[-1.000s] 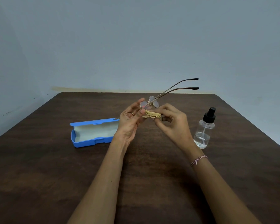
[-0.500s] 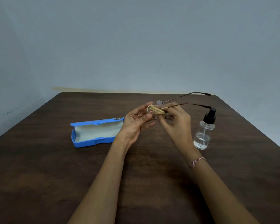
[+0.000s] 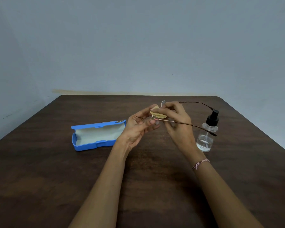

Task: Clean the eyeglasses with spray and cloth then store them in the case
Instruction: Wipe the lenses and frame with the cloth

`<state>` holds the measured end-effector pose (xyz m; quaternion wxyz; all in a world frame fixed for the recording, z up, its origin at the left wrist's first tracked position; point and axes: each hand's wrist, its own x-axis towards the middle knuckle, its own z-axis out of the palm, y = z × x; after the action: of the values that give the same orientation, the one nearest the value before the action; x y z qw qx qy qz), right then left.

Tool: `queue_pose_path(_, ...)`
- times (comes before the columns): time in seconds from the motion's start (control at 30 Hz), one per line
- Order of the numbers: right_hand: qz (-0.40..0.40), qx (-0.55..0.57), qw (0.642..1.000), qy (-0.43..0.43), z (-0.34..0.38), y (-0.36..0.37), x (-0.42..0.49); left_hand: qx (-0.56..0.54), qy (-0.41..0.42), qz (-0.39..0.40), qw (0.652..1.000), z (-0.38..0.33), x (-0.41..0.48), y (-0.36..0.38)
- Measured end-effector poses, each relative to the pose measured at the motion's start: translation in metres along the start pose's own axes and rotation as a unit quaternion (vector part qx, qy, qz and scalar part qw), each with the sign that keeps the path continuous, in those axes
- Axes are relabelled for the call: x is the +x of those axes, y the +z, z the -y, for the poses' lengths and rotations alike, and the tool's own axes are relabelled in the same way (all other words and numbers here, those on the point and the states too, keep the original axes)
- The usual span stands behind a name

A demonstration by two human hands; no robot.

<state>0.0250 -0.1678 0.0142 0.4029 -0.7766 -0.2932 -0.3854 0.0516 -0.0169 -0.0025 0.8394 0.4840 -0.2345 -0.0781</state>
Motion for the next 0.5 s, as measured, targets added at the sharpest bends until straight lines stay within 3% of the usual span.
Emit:
queue_pose_path(0.23,-0.028,-0.023,0.999,0.039,-0.004,0.001,0.001,0.016,0.017,-0.008,1.000,0.002,0.001,0.000)
queue_pose_path(0.5,0.029,0.044,0.999,0.011,0.006,0.003,0.000,-0.008,0.038,-0.033,0.999,-0.002,0.000,-0.001)
